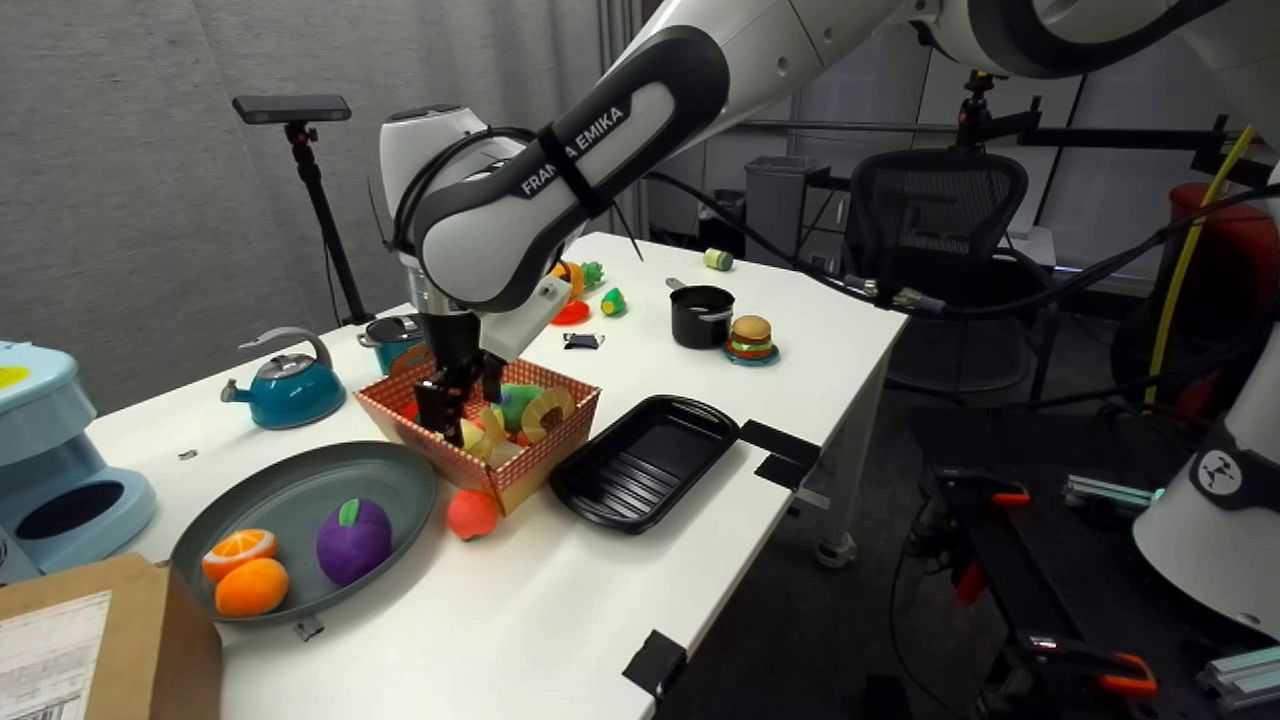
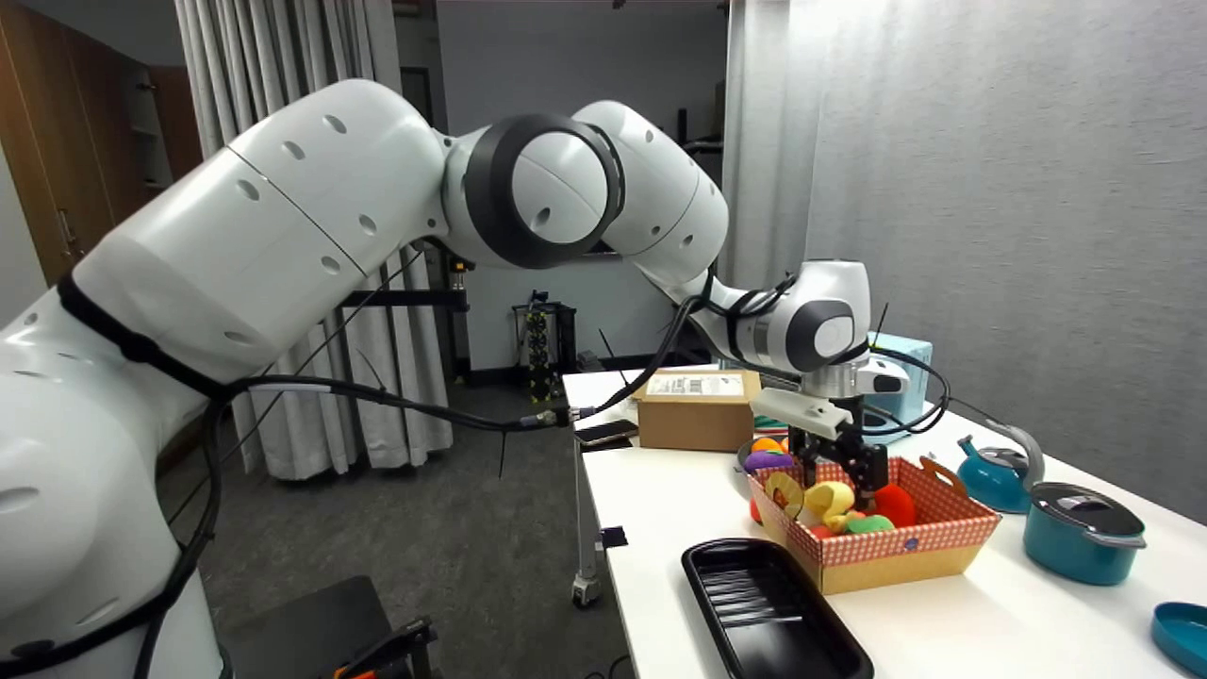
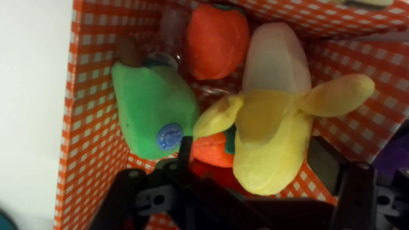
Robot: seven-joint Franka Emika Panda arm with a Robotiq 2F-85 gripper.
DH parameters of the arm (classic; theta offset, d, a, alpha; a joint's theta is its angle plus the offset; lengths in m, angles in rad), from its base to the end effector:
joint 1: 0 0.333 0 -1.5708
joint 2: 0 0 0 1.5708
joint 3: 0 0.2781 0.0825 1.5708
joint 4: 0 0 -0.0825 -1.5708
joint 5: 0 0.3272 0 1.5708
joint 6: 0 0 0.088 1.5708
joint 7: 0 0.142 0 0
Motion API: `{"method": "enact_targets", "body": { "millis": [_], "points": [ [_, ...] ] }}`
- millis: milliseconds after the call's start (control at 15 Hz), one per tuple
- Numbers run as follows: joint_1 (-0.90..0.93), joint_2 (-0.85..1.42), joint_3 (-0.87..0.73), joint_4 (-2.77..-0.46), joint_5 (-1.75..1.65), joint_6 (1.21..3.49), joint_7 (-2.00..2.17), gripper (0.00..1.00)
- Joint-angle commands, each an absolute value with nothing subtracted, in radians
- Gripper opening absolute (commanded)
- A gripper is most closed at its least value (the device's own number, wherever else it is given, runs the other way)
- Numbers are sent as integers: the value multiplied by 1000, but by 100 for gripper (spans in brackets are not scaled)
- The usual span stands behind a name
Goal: Move the banana and the pear plush toys from the box to the plate then move the box to the right
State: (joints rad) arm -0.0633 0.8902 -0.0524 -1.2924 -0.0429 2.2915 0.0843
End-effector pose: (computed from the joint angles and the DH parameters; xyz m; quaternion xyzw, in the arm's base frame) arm 0.6824 -0.0738 0.1926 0.9950 -0.0757 0.0542 0.0375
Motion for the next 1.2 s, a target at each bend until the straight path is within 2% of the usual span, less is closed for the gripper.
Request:
{"method": "enact_targets", "body": {
  "millis": [0, 133, 200, 333, 867, 1133],
  "points": [
    [-72, 900, -42, -1305, -11, 2307, 79, 92],
    [-75, 907, -40, -1306, -9, 2305, 74, 89],
    [-74, 909, -41, -1307, -11, 2305, 74, 66],
    [-71, 906, -42, -1311, -14, 2304, 73, 61],
    [-60, 834, -28, -1356, -15, 2305, 68, 2],
    [-55, 767, -25, -1408, -14, 2321, 71, 2]
  ]
}}
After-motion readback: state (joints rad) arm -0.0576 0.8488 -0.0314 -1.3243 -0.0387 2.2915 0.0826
